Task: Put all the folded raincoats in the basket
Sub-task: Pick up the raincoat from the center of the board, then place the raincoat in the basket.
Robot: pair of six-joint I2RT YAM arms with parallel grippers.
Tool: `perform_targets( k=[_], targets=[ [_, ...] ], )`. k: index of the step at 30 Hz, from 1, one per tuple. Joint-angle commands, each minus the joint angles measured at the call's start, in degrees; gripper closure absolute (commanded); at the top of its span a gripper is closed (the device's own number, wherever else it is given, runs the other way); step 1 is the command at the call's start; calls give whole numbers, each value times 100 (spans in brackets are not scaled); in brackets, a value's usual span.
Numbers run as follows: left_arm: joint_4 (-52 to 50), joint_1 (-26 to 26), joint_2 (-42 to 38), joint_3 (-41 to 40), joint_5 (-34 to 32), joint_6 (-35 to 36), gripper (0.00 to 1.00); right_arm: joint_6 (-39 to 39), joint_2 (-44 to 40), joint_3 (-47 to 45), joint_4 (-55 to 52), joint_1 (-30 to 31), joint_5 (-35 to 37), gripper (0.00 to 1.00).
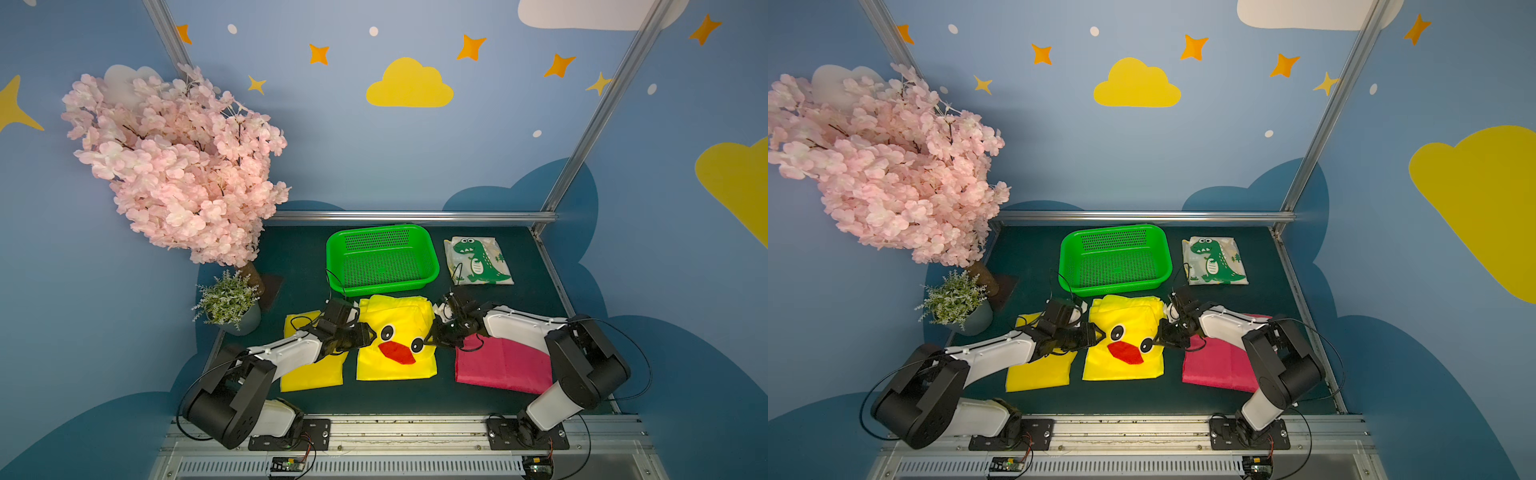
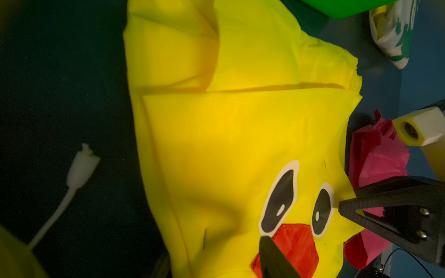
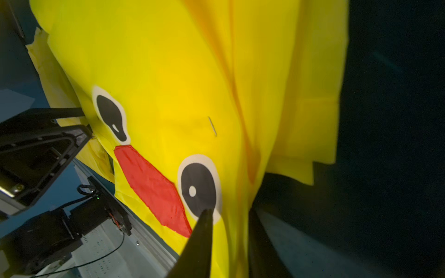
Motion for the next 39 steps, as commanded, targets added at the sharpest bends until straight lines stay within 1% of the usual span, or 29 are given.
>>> perform_targets(
  k=[1, 6, 7, 10, 14, 21, 24, 27, 28, 30, 32, 35, 39],
  targets=[
    [-171, -59, 91, -135, 301, -37, 58, -64, 54, -49, 79, 39, -148, 100],
    [-236, -160, -3, -135, 450, -87, 96, -21, -216, -179, -18, 65, -234, 100],
    [-300, -200, -62, -131, 470, -101, 98, -8, -324, -209, -84, 70, -228, 100],
    [-524, -341, -359, -160, 511, -161, 98, 13, -731, -295, -314, 104, -208, 100],
    [-928, -510, -1017, -278, 490, -370, 98, 88, -1415, -398, -752, 160, -139, 100],
    [-1732, -724, -2591, -397, 444, -724, 98, 249, -2755, -394, -1737, 233, 0, 100],
    [-2031, -730, -3208, -306, 220, -880, 98, 369, -3189, -270, -2040, 219, 113, 100],
    [-1995, -728, -3556, -170, -141, -1004, 98, 431, -3396, -73, -2005, 211, 308, 100],
    [-2001, -710, -3582, -49, -326, -992, 98, 385, -3421, 19, -1909, 206, 390, 100],
    [-2063, -604, -3426, 275, -497, -878, 98, 327, -3376, 264, -1733, 187, 578, 100],
    [-2120, -405, -3069, 696, -480, -719, 98, 185, -3149, 655, -1678, 88, 607, 100],
    [-2065, 101, -2346, 1336, -244, -516, 98, -114, -2505, 1423, -1640, -48, 529, 100],
    [-1846, 907, -1283, 2207, 299, -264, 98, -412, -1483, 2463, -1494, -227, 386, 100]
  ],
)
